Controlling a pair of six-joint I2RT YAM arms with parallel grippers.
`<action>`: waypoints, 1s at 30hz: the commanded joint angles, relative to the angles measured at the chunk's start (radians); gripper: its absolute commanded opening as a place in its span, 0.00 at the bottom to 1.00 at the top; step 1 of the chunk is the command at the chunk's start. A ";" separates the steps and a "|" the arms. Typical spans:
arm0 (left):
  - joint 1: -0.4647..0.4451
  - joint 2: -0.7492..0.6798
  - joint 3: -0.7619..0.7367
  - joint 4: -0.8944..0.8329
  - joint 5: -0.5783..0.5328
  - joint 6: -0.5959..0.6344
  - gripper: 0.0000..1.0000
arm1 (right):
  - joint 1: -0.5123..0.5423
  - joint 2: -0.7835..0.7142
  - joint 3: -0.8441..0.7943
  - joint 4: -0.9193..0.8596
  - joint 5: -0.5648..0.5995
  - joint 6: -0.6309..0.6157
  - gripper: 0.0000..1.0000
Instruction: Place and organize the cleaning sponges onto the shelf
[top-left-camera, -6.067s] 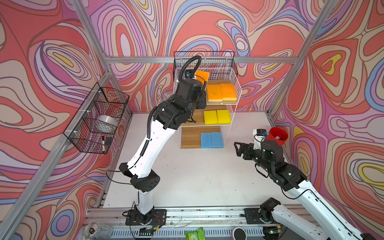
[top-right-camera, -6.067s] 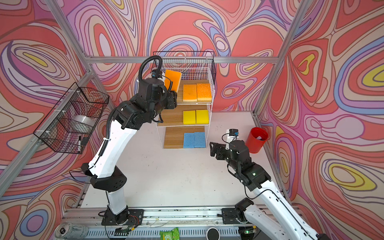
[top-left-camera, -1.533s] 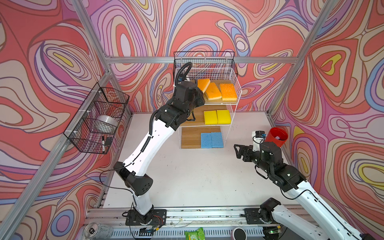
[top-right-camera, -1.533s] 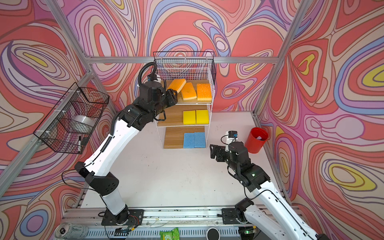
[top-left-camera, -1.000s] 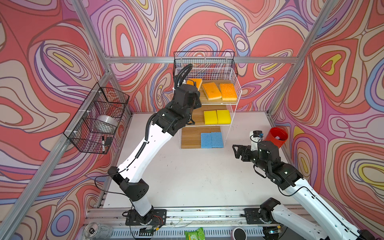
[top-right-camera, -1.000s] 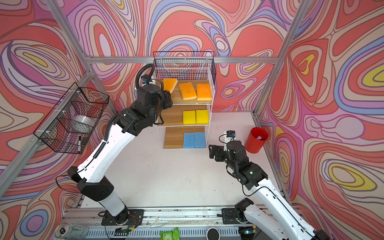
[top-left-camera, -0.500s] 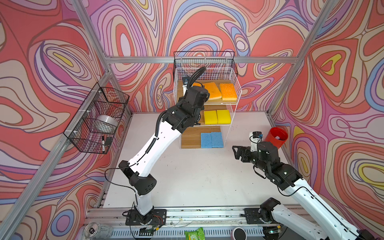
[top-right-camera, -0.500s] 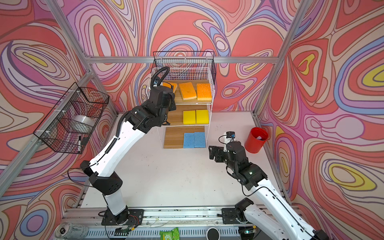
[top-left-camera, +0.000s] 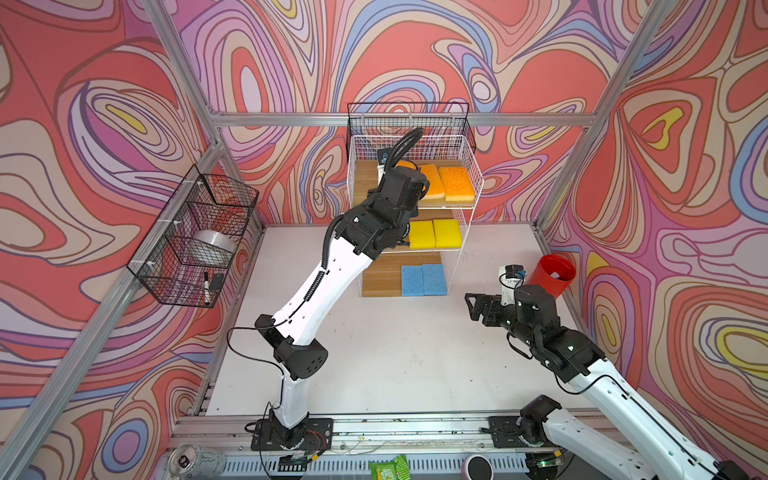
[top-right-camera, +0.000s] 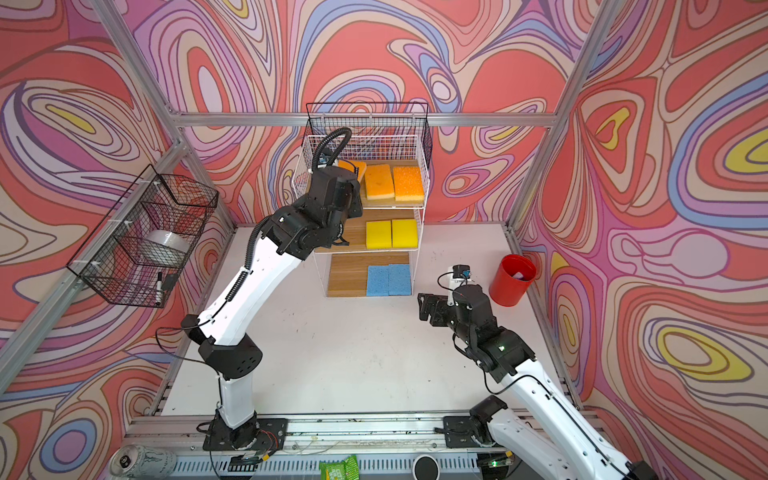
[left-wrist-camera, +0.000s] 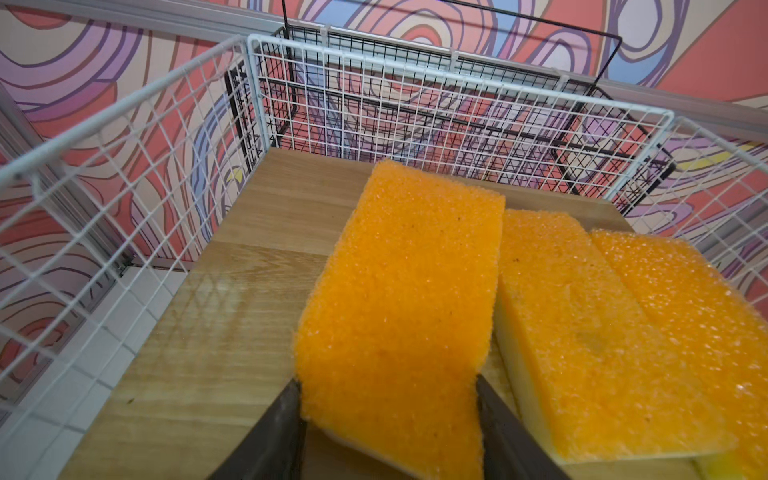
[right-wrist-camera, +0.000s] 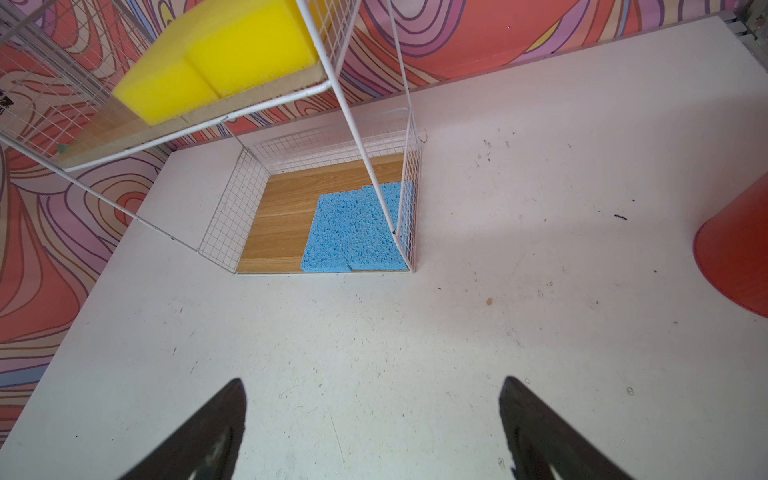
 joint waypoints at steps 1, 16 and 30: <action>-0.007 0.009 0.014 -0.038 -0.015 0.001 0.62 | -0.005 -0.013 -0.009 0.015 -0.003 0.000 0.98; -0.002 -0.119 -0.123 0.125 -0.087 0.032 0.64 | -0.004 -0.008 -0.013 0.019 -0.003 0.000 0.98; -0.002 -0.073 -0.093 0.040 -0.140 0.053 0.64 | -0.005 -0.003 -0.006 0.016 -0.005 -0.002 0.98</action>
